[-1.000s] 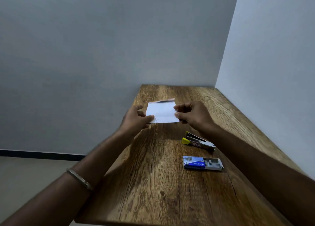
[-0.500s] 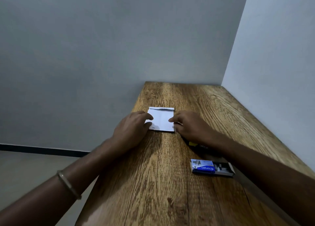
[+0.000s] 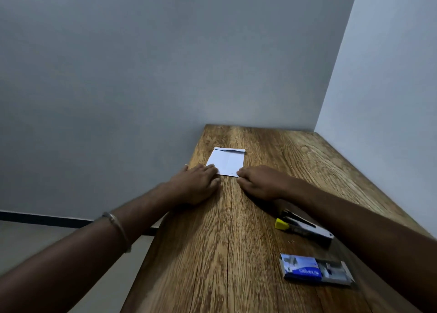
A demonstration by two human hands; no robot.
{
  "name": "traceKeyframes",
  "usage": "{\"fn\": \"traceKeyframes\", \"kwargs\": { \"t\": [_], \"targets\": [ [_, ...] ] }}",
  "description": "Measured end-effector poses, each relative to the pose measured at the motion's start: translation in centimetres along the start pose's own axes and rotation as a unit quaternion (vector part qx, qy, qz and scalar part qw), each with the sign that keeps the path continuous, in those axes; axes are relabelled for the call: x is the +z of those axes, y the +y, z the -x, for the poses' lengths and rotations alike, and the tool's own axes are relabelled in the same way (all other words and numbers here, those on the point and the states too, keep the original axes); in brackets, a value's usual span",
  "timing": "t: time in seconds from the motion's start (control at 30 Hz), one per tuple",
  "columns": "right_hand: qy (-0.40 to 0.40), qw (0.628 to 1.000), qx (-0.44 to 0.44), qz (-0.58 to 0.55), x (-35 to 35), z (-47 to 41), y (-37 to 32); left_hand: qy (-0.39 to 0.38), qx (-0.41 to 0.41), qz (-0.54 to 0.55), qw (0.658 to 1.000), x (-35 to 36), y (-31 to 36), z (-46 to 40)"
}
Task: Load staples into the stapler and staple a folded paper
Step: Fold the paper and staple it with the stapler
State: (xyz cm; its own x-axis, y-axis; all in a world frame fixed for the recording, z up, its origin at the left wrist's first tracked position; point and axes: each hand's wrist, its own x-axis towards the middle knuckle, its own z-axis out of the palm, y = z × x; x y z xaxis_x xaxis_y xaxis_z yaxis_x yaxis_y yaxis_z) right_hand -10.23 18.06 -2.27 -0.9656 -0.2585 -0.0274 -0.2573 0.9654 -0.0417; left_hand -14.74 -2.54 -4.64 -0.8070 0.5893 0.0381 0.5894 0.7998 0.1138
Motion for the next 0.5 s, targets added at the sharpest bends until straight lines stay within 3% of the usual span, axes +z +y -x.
{"fn": "traceKeyframes", "kwargs": {
  "t": [0.5],
  "targets": [
    [0.004,0.999,0.044,0.016,1.5,-16.7,7.1,0.009,-0.105,0.023,0.994,0.1,-6.4,-16.4]
  ]
}}
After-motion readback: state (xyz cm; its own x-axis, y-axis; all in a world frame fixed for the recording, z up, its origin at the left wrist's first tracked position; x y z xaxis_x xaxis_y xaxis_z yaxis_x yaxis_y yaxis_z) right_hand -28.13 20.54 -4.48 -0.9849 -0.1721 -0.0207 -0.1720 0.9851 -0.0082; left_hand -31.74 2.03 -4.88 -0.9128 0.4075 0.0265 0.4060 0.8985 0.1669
